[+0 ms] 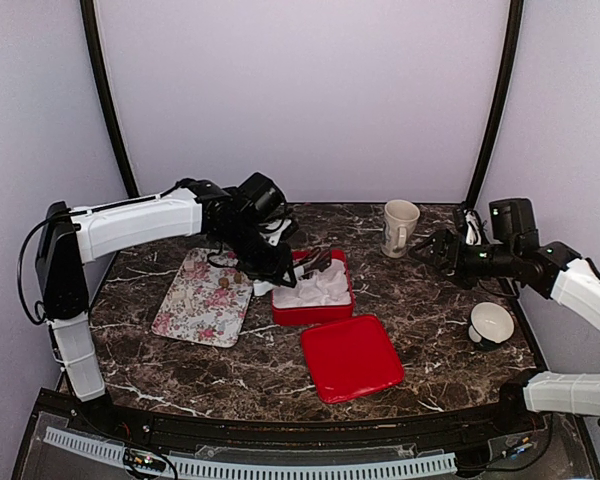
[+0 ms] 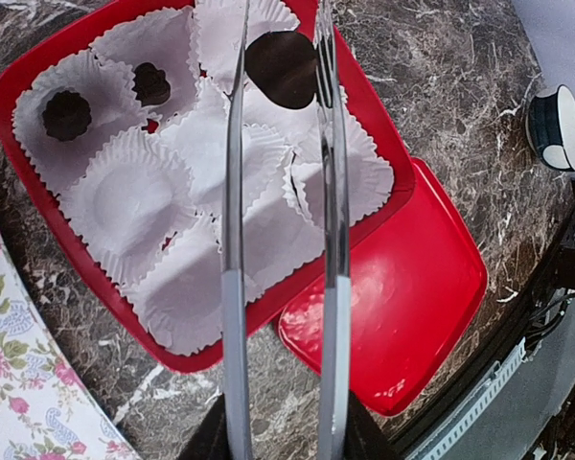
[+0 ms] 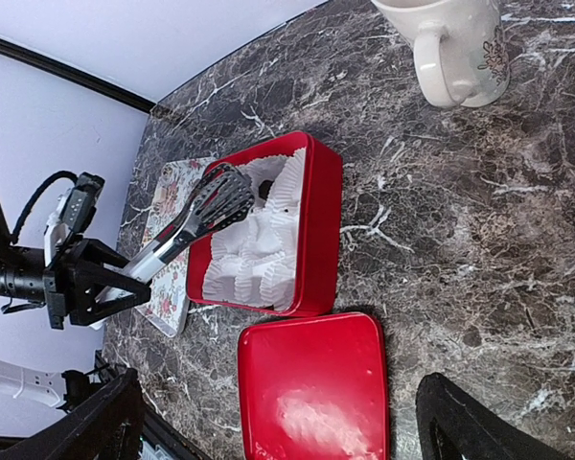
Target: Pack the chocolate
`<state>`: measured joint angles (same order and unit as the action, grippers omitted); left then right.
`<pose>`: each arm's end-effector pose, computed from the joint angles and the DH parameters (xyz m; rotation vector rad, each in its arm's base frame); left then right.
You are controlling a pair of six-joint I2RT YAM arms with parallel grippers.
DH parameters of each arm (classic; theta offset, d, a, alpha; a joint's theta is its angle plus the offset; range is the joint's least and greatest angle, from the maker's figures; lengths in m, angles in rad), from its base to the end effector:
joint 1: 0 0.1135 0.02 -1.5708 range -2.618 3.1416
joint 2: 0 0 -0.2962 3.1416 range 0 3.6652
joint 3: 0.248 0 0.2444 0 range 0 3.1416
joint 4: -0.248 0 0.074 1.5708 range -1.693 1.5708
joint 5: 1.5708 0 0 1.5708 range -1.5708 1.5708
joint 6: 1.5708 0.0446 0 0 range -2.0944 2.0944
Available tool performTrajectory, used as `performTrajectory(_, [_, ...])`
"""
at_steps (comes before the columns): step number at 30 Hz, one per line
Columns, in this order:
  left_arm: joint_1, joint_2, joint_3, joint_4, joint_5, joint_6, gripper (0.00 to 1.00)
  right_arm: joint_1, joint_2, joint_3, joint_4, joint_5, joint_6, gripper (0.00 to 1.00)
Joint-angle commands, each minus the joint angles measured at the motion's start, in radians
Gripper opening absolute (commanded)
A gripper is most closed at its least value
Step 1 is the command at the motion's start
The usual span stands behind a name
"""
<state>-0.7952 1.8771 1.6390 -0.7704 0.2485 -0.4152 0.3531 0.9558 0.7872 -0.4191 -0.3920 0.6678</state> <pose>0.2836 -0.3049 0.2992 0.6113 2.6581 -0.7278 0.1711 0.0812 0.3109 0.1176 2.2825 0.9882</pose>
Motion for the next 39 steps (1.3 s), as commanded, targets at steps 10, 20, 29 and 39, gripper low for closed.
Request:
performTrajectory(10, [-0.004, 0.081, 0.062, 0.075, -0.008, -0.004, 0.28, -0.012, -0.025, -0.018, 0.002, 0.012, 0.005, 1.0])
performTrajectory(20, [-0.002, 0.132, 0.104, 0.081, -0.035, 0.001, 0.3, -0.016, -0.028, -0.02, -0.008, 0.012, 0.006, 1.0])
performTrajectory(29, [0.0, 0.161, 0.152, 0.063, -0.054, 0.008, 0.37, -0.017, -0.032, -0.022, -0.008, 0.013, 0.008, 1.0])
performTrajectory(39, [0.004, 0.145, 0.207, 0.013, -0.053, 0.017, 0.39, -0.017, -0.028, -0.02, 0.002, 0.007, 0.004, 1.0])
